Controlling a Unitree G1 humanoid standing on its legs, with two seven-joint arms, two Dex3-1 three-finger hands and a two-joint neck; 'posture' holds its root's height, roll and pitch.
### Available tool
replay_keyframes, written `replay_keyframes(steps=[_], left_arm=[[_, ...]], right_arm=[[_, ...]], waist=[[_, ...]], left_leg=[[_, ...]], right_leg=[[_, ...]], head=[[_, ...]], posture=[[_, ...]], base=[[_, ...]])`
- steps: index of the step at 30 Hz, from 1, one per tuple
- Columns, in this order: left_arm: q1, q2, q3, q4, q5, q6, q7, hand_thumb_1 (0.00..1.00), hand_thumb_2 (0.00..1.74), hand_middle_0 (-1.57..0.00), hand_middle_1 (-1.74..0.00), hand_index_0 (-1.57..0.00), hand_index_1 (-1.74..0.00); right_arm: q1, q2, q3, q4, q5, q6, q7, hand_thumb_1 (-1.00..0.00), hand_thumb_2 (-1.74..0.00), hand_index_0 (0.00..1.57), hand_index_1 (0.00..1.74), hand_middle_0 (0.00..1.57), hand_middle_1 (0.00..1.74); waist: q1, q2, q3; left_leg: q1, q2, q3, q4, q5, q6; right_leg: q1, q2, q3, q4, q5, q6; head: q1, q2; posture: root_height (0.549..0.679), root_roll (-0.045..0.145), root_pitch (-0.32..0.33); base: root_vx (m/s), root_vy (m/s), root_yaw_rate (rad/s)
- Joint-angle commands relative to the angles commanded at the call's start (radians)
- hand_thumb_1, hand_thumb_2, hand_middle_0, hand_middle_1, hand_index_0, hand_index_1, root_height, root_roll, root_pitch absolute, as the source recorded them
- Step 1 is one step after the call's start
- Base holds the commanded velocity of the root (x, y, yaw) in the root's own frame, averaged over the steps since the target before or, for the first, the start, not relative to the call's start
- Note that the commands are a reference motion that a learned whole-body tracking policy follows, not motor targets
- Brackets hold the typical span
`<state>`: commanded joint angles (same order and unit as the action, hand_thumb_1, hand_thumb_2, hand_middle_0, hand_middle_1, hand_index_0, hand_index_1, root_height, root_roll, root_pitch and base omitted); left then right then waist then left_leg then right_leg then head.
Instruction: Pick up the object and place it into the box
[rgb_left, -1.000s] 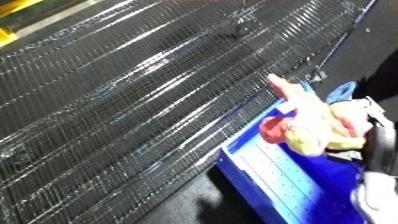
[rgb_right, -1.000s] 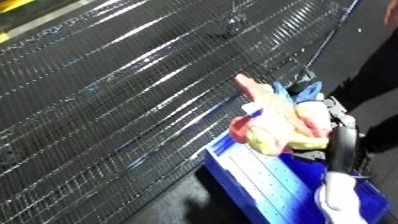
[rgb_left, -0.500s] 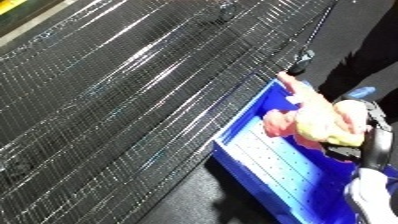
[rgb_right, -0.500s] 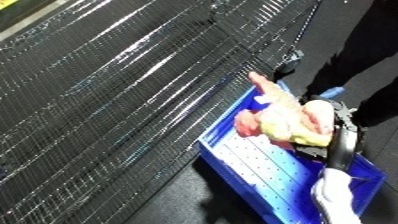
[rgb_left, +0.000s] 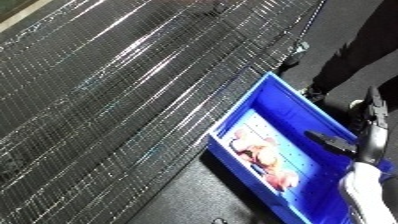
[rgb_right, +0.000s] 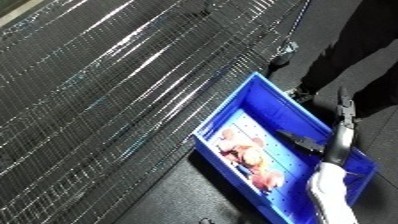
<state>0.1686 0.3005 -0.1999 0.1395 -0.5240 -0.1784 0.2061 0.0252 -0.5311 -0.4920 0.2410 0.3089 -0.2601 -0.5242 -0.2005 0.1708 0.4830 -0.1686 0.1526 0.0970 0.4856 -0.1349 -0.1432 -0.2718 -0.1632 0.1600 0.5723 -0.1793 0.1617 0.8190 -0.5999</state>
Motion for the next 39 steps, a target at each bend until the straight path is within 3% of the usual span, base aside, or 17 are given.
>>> replay_keyframes(steps=[5, 11, 17, 21, 29, 32, 39], left_arm=[[0.01, 0.0, 0.008, -0.009, -0.002, 0.004, 0.0, 1.0, 1.74, -1.57, -1.74, -1.57, -1.74], [0.022, -0.001, 0.034, -0.011, -0.001, 0.009, 0.008, 1.0, 1.74, -1.57, -1.74, -1.57, -1.74], [0.023, 0.004, 0.072, -0.009, 0.011, 0.006, 0.033, 1.0, 1.74, -1.57, -1.74, -1.57, -1.74], [0.003, 0.017, 0.096, -0.016, 0.02, -0.001, 0.059, 1.0, 1.74, -1.57, -1.74, -1.57, -1.74], [-0.051, 0.036, 0.126, -0.047, 0.032, -0.014, 0.118, 1.0, 1.74, -1.57, -1.74, -1.57, -1.74], [-0.076, 0.04, 0.129, -0.053, 0.034, -0.021, 0.14, 1.0, 1.74, -1.57, -1.74, -1.57, -1.74], [-0.144, 0.058, 0.109, -0.063, 0.044, -0.024, 0.168, 1.0, 1.74, -1.57, -1.74, -1.57, -1.74]], right_arm=[[-0.006, 0.004, 0.023, -0.049, -0.006, 0.002, 0.019, 0.0, 0.0, 0.0, 0.0, 0.0, 0.0], [-0.021, 0.012, 0.092, -0.136, 0.003, 0.015, 0.086, 0.0, 0.0, 0.0, 0.0, 0.0, 0.0], [-0.07, 0.011, 0.194, -0.211, 0.02, 0.032, 0.162, 0.0, 0.0, 0.0, 0.0, 0.0, 0.0], [-0.129, -0.002, 0.268, -0.238, 0.017, 0.045, 0.194, 0.0, 0.0, 0.0, 0.0, 0.0, 0.0], [-0.222, 0.011, 0.401, -0.261, -0.023, 0.074, 0.224, 0.0, 0.0, 0.0, 0.0, 0.0, 0.0], [-0.258, 0.026, 0.451, -0.259, -0.041, 0.081, 0.226, 0.0, 0.0, 0.0, 0.0, 0.0, 0.0], [-0.352, 0.058, 0.549, -0.242, -0.074, 0.094, 0.221, 0.0, 0.0, 0.0, 0.0, 0.0, 0.0]], waist=[[0.014, -0.004, 0.001], [0.041, -0.02, 0.005], [0.091, -0.047, 0.018], [0.13, -0.071, 0.032], [0.2, -0.109, 0.037], [0.221, -0.117, 0.037], [0.261, -0.121, 0.037]], left_leg=[[-0.003, -0.001, -0.006, -0.004, 0.004, 0.0001], [-0.017, -0.001, -0.022, 0.0, 0.012, -0.0026], [-0.052, 0.003, -0.047, 0.018, 0.019, -0.0066], [-0.096, 0.003, -0.072, 0.037, 0.027, -0.0086], [-0.185, -0.012, -0.119, 0.08, 0.032, -0.0051], [-0.207, -0.019, -0.131, 0.092, 0.029, -0.0028], [-0.257, -0.033, -0.15, 0.123, 0.025, 0.0022]], right_leg=[[-0.002, 0.002, -0.001, 0.0, 0.0, 0.0007], [-0.006, 0.0095, -0.011, 0.009, -0.001, 0.0006], [-0.024, 0.016, -0.024, 0.022, 0.005, 0.0013], [-0.049, 0.0172, -0.033, 0.036, 0.011, 0.002], [-0.105, 0.01, -0.054, 0.086, 0.009, -0.0036], [-0.12, 0.0052, -0.061, 0.101, 0.008, -0.0032], [-0.157, -0.0047, -0.066, 0.138, 0.004, -0.003]], head=[[-0.019, -0.004], [-0.11, -0.03], [-0.244, -0.04], [-0.369, -0.017], [-0.603, 0.038], [-0.672, 0.084], [-0.735, 0.121]], posture=[[0.643, 0.1, -0.171], [0.643, 0.092, -0.167], [0.641, 0.078, -0.161], [0.638, 0.066, -0.151], [0.631, 0.048, -0.123], [0.63, 0.042, -0.116], [0.624, 0.035, -0.101]], base=[[0.008, -0.004, 0.008], [-0.001, -0.002, 0.077], [-0.024, 0.0, 0.144], [-0.052, 0.0, 0.224], [-0.035, 0.025, 0.23], [-0.017, 0.031, 0.193], [-0.014, 0.025, 0.159]])
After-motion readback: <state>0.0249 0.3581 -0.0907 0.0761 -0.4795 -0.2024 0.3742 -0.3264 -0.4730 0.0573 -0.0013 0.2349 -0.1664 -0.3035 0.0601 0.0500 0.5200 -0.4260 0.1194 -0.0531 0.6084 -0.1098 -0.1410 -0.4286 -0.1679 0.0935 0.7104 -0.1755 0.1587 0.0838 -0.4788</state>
